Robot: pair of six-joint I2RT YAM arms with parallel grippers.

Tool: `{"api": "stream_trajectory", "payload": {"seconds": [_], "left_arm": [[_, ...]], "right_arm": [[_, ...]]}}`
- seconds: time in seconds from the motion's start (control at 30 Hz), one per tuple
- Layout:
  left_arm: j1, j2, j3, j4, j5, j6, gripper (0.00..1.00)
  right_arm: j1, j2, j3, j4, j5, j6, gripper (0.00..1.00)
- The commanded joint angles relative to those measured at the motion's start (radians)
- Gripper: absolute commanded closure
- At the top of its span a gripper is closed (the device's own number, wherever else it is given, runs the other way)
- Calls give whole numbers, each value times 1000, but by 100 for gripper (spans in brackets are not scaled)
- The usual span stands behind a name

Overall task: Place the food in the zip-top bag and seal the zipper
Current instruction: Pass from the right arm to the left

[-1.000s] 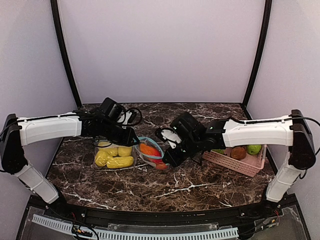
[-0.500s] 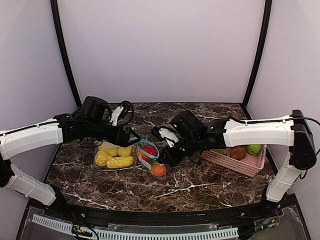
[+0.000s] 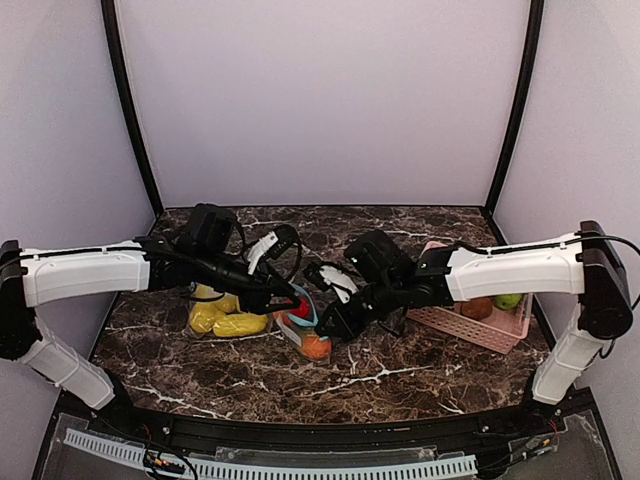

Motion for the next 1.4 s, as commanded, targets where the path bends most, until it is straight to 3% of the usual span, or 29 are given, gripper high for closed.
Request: {"api": "stream_trajectory", "payload": {"seconds": [0.0,0.23,0.57,0.73,1.17,1.3,1.37], "left_arm": [[-27,51,25,1,73,83,58],[-54,120,29,-25,46,137,59],[-83,134,22,-7,-120,187,49],[-89,128,5,44,-130,186,50],[-102,164,-3,-4,-74,187,63],[-107,177,14,-19,-75,181,76],[-109,177,21,-27,-82,172,91]], "right_arm": [[-17,-19,-27,71,-44,6,100],[-41,-38,-59,99,-87,13,100],[-47,-40,-69,111,-123,10,100],[-49,-41,-74,114,-127,11,100],[-66,-54,-82,126,-132,18,100],[-68,-54,-81,130,-130,20,100],[-70,-64,-88,133,-118,27,100]]}}
